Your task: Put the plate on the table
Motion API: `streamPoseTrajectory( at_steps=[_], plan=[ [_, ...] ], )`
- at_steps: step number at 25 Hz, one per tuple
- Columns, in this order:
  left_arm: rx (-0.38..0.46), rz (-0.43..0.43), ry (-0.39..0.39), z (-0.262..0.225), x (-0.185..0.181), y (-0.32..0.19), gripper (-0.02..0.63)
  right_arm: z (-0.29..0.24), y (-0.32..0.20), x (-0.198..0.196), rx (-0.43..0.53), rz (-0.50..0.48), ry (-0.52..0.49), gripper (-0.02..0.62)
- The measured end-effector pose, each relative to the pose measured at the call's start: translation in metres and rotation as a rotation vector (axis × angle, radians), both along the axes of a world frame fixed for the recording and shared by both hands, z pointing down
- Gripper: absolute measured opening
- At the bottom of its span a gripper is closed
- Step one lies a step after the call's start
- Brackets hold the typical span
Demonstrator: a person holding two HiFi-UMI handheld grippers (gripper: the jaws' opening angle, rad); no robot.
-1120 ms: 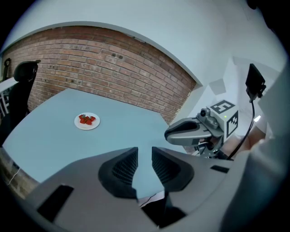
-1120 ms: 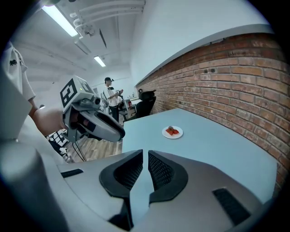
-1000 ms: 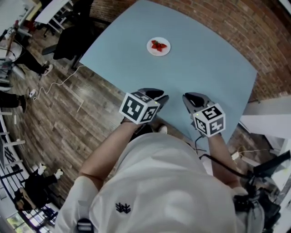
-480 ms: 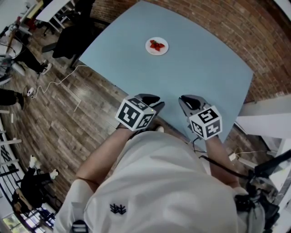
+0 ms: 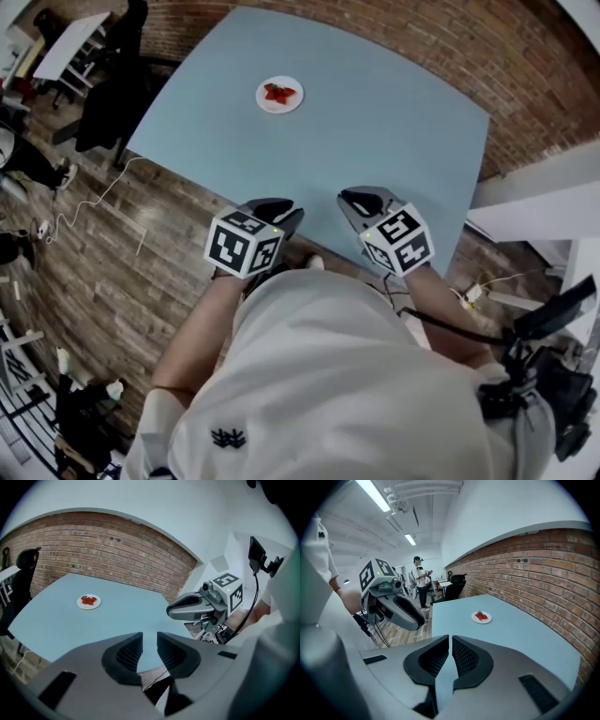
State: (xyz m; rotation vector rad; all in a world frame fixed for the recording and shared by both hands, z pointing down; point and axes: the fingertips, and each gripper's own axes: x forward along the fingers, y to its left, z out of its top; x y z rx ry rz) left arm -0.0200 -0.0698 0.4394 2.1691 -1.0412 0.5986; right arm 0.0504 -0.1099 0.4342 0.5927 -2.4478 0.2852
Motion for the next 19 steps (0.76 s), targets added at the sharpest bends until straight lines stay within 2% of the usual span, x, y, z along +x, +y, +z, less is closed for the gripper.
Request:
streamPoseTrajectory(
  at_steps=[19],
  plan=[
    [0.003, -0.004, -0.002, 0.004, -0.007, -0.019, 0.095, 0.0, -0.007, -0.01, -0.018, 0.006, -0.001, 0.009]
  ],
)
